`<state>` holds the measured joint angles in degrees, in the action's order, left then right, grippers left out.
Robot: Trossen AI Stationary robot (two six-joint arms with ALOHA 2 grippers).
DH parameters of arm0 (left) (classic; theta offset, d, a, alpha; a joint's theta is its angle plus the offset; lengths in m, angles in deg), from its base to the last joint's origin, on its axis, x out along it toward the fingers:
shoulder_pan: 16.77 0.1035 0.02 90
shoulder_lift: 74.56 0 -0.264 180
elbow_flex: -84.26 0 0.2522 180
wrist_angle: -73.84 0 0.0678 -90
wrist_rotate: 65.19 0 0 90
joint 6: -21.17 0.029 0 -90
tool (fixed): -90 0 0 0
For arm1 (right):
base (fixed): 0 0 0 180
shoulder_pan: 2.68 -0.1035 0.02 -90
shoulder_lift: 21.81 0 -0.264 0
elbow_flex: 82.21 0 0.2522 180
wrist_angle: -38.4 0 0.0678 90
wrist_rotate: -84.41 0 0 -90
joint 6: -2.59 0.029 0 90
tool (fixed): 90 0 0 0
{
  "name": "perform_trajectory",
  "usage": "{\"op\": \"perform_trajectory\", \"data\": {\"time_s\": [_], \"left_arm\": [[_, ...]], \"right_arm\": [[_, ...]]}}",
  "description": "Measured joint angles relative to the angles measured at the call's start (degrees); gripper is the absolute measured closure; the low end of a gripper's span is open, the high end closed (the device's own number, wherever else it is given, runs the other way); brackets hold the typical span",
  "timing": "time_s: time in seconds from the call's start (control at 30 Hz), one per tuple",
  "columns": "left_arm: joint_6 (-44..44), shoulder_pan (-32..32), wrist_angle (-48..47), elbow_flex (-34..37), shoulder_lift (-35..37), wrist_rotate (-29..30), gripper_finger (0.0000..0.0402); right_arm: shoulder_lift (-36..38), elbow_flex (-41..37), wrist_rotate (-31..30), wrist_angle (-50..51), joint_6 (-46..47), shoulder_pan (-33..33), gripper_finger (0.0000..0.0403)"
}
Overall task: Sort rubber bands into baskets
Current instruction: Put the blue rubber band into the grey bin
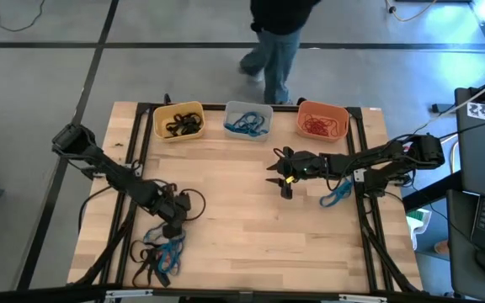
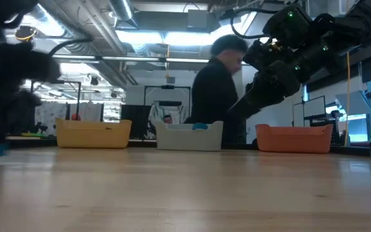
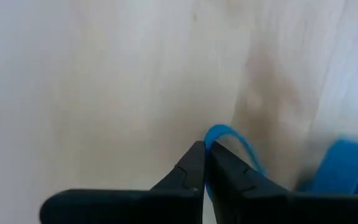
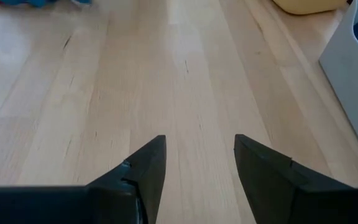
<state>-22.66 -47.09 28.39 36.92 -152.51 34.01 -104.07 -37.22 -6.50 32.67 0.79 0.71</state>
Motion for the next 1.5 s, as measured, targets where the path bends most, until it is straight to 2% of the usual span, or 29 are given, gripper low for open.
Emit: {"op": "perform_trajectory", "data": {"time_s": [0.17,0.37,0.5,0.7,0.83,0.93,1.13,1.23,1.4,1.5], "left_arm": [[7.12,3.29,-0.48,-3.10,0.28,6.95,0.0389],[15.96,6.62,0.21,-7.84,0.67,20.25,0.0393],[24.37,8.64,6.86,-8.59,0.67,25.81,0.0390],[36.11,12.12,21.00,-8.59,0.67,26.28,0.0397],[42.04,14.04,28.58,-8.59,0.61,26.13,0.0392],[45.67,15.31,32.87,-8.26,0.57,24.12,0.0394],[48.88,17.88,38.35,-8.22,0.52,22.80,0.0396],[49.85,18.77,40.40,-8.20,0.52,22.78,0.0392],[49.93,18.98,42.52,-8.20,0.53,22.78,0.0395],[50.05,18.32,44.82,-8.20,0.54,22.76,0.0396]], "right_arm": [[0.00,0.00,0.00,-0.02,0.00,-0.02,0.0212],[0.00,0.00,0.00,-0.18,0.00,-0.02,0.0212],[0.00,0.00,0.00,-2.50,0.05,-0.02,0.0212],[0.00,0.00,-1.07,-6.53,5.87,0.00,0.0196],[-1.53,0.00,-1.05,-9.36,7.44,-0.02,0.0142],[-4.62,0.00,-0.93,-16.20,7.70,-0.22,0.0091],[-10.83,4.00,7.56,-23.13,6.36,-1.61,0.0023],[-13.47,7.38,8.43,-22.68,4.88,-2.92,0.0011],[-17.40,13.19,5.37,-22.85,2.21,-3.86,0.0009],[-19.21,16.16,5.55,-21.92,1.20,-3.80,0.0008]]}}
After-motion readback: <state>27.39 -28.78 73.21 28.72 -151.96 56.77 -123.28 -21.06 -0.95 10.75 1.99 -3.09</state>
